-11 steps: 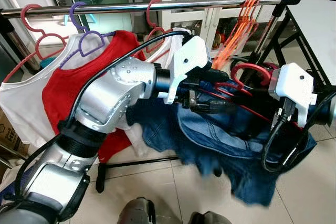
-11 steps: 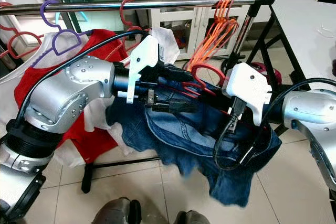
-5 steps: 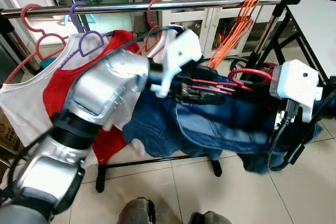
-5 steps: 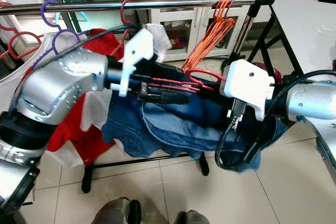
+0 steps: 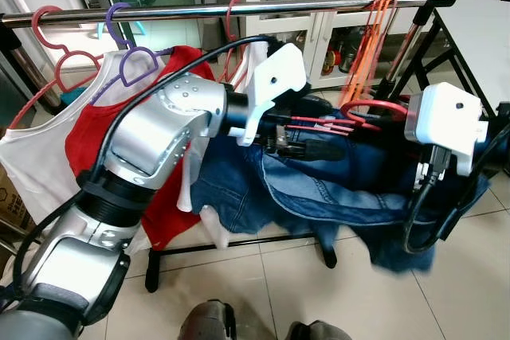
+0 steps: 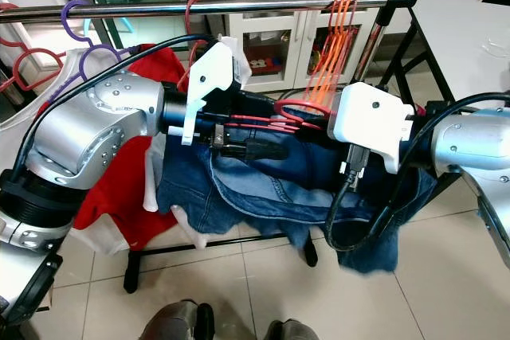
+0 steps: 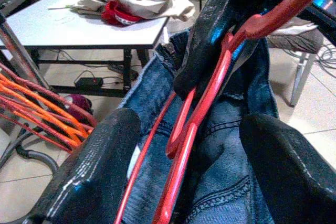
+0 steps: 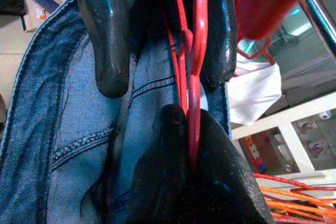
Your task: Hang hanger
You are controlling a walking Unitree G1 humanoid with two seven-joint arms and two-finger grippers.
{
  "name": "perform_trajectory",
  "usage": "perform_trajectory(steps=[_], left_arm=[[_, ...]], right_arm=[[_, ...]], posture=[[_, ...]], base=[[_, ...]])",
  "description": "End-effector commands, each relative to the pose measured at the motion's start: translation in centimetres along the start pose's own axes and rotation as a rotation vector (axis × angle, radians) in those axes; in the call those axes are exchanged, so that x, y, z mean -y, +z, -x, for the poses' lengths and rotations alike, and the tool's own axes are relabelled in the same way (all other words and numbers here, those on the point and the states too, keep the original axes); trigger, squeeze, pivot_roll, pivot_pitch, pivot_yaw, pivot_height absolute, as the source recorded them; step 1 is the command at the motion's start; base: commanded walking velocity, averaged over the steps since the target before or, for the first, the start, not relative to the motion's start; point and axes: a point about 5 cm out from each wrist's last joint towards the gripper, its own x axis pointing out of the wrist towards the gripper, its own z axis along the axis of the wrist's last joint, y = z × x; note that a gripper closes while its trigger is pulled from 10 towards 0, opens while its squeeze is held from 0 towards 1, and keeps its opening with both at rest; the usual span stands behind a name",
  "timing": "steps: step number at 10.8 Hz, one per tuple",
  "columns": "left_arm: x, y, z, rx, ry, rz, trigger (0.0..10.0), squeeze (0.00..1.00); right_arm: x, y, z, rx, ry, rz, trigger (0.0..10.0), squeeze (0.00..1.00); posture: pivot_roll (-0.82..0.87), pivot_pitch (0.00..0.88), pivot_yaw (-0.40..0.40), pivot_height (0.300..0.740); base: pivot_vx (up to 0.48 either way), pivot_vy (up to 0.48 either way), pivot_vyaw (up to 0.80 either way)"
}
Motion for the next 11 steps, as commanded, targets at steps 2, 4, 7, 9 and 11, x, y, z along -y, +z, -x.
perform_trajectory(steps=[2, 4, 7, 9, 11], left_arm=[[-0.02, 0.66, -0.61, -0.008, 0.015, -0.032, 6.6, 0.00], [-0.06, 0.60, -0.75, 0.001, 0.034, -0.021, 0.0, 0.00], [-0.22, 0.80, -0.63, 0.011, 0.040, -0.021, 0.0, 0.00], [0.27, 0.92, -0.45, 0.020, -0.001, -0.014, 0.0, 0.00], [0.27, 0.84, -0.43, 0.016, -0.003, -0.011, 0.0, 0.00]], right_arm=[[0.13, 1.02, -0.03, 0.038, 0.009, 0.047, 10.0, 0.00], [0.09, 1.07, -0.15, 0.039, 0.009, 0.047, 10.0, 0.00], [0.05, 1.16, -0.40, 0.036, 0.014, 0.051, 10.0, 0.00], [0.02, 1.03, -0.33, 0.025, 0.017, 0.052, 10.0, 0.00], [0.05, 0.91, -0.28, 0.020, 0.017, 0.051, 10.0, 0.00]], posture=[[0.03, 0.065, 0.027, 0.740], [0.03, 0.064, 0.027, 0.740], [0.04, 0.061, 0.024, 0.740], [0.04, 0.064, 0.023, 0.740], [0.04, 0.062, 0.025, 0.740]], base=[[0.000, 0.000, 0.00], [0.000, 0.000, 0.00], [0.000, 0.000, 0.00], [0.000, 0.000, 0.00], [0.000, 0.000, 0.00]])
